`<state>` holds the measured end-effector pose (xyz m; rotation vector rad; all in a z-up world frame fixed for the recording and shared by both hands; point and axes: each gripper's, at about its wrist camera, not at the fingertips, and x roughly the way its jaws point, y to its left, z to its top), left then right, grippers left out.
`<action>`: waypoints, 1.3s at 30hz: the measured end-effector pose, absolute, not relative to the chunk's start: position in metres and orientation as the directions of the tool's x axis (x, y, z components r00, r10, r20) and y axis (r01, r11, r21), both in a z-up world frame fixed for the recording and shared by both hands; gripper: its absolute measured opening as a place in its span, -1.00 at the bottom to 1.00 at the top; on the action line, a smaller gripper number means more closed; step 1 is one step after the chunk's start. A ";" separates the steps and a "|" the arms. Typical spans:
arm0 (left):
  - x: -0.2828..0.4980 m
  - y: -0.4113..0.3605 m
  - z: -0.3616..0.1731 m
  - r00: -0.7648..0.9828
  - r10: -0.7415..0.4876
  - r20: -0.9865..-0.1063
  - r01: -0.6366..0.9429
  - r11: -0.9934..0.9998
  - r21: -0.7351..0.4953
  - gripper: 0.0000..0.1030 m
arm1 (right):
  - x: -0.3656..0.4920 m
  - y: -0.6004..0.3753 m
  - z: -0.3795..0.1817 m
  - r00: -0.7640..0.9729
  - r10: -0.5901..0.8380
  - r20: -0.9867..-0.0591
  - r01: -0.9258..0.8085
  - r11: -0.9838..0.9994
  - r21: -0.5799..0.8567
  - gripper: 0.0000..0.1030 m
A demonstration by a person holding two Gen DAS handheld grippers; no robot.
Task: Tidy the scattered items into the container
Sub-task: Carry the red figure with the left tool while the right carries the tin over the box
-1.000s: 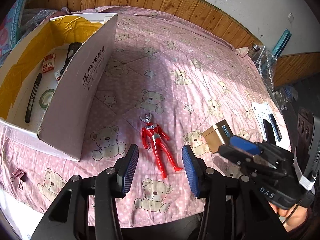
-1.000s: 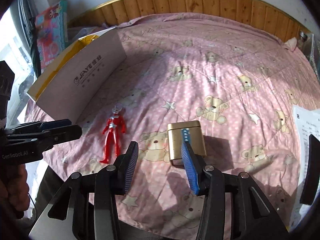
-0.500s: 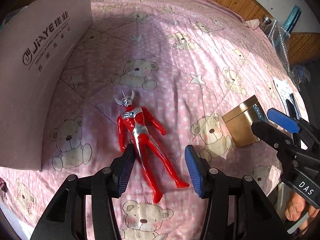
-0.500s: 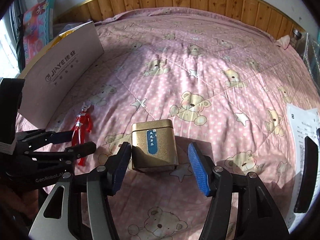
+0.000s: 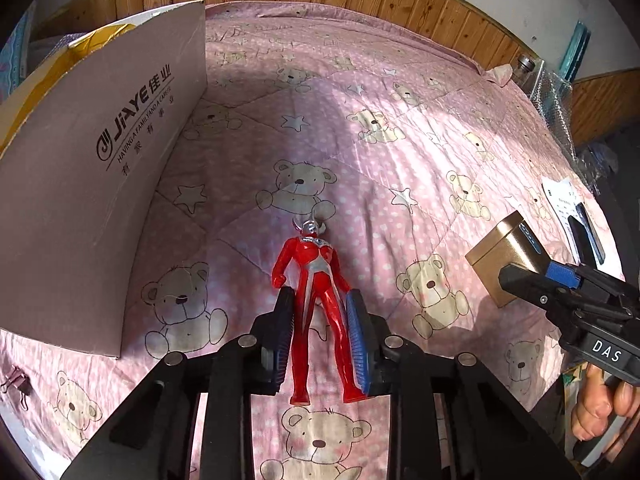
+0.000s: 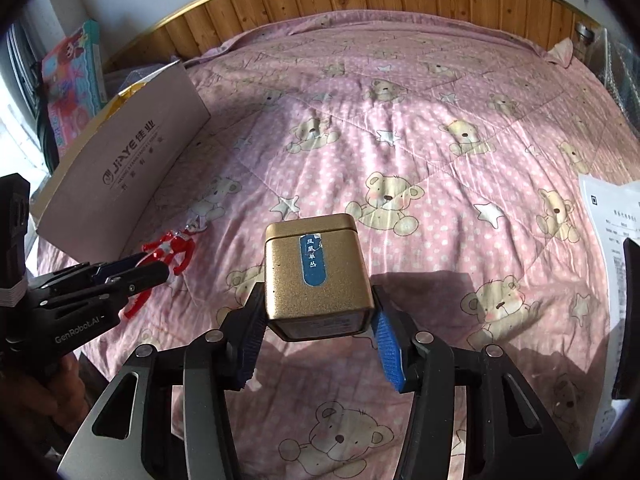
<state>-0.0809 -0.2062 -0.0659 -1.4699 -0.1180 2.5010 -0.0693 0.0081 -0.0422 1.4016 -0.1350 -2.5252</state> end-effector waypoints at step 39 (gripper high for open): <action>-0.038 -0.321 0.060 -0.689 0.223 -0.689 -0.087 -0.970 -0.228 -0.48 | -0.049 -0.143 0.093 -0.553 -0.446 -0.704 0.523 -0.844 0.124 0.02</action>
